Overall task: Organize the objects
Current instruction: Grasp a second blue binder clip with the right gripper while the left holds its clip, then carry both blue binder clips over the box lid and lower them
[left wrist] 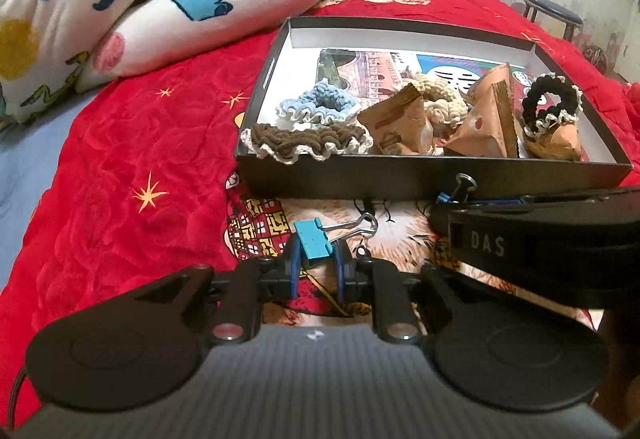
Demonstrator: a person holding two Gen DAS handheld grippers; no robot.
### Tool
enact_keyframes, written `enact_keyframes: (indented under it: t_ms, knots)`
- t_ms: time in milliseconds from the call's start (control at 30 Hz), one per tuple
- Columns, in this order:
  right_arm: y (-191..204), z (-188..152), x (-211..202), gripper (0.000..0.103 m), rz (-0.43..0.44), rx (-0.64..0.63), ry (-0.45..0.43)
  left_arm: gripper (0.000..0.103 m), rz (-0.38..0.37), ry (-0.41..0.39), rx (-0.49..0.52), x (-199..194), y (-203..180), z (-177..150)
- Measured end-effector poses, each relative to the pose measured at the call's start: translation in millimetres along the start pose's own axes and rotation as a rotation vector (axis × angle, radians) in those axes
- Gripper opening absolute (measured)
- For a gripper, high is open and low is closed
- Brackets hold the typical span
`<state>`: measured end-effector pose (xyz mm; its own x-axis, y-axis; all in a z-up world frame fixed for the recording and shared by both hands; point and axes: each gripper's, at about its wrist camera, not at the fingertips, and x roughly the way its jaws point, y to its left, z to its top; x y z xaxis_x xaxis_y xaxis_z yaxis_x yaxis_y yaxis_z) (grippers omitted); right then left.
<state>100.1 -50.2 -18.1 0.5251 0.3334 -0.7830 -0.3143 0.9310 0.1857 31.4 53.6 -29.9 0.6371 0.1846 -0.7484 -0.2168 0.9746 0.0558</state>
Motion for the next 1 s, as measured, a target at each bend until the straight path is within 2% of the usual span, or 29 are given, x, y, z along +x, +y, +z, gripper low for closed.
enact_keyframes:
  t_ms: [400, 1000]
  knots:
    - [-3.6, 3.8, -14.4, 0.013, 0.052, 0.021, -0.007, 0.02, -0.054, -0.067, 0.003, -12.4, -0.1, 4.6]
    - [-22.8, 15.1, -55.9, 0.01, 0.106, 0.066, -0.101, 0.02, -0.112, -0.202, -0.009, -44.6, 7.0, 18.5]
